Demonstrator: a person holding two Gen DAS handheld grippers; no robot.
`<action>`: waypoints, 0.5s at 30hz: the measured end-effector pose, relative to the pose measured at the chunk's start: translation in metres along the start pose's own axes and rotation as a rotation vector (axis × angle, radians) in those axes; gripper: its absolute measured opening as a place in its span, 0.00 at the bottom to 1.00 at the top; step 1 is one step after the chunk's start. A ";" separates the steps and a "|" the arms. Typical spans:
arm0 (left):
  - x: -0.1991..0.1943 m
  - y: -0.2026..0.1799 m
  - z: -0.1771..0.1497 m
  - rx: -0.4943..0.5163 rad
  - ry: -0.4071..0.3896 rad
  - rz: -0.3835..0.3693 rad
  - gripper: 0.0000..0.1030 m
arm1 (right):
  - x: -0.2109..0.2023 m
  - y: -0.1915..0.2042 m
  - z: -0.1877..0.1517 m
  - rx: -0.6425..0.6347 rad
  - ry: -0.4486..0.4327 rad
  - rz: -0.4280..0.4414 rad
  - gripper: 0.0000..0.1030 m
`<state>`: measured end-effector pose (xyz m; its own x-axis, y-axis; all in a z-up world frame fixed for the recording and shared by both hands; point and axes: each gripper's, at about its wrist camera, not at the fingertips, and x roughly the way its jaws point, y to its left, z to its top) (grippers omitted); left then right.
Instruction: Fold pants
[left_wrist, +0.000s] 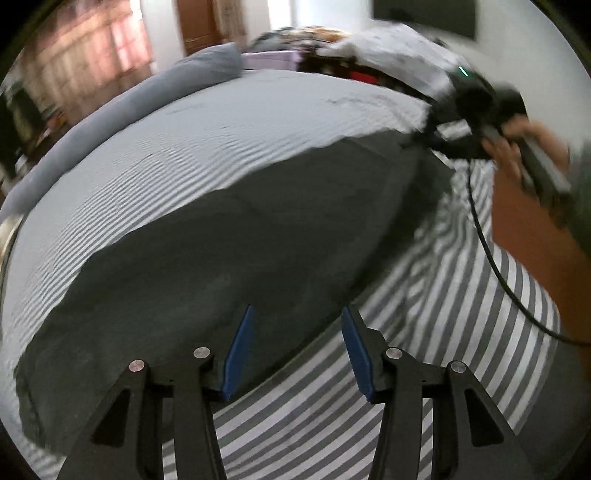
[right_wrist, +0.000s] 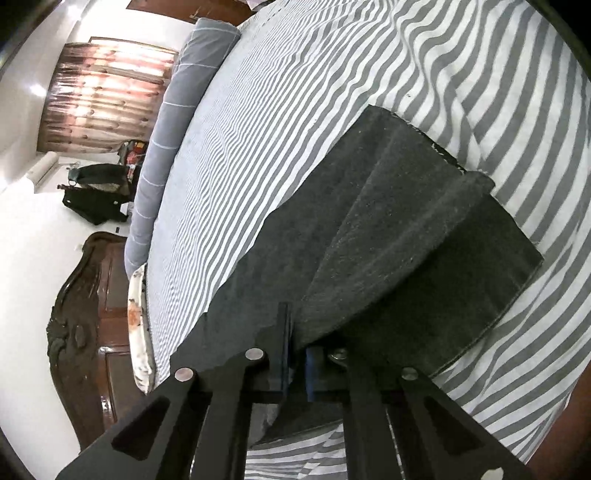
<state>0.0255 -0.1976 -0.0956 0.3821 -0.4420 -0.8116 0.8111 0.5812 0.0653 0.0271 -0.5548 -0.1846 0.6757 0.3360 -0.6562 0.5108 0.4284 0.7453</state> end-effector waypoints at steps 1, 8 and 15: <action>0.006 -0.008 0.003 0.012 0.003 -0.001 0.49 | 0.000 0.003 0.001 -0.006 0.005 0.004 0.07; 0.052 -0.026 0.018 0.012 0.049 0.016 0.49 | -0.004 -0.001 0.011 0.007 0.028 0.039 0.07; 0.075 -0.026 0.020 0.014 0.064 0.030 0.41 | -0.009 -0.004 0.017 -0.002 0.025 0.053 0.07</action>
<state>0.0419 -0.2598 -0.1463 0.3774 -0.3795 -0.8447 0.8062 0.5835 0.0980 0.0278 -0.5734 -0.1794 0.6885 0.3790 -0.6183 0.4733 0.4112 0.7791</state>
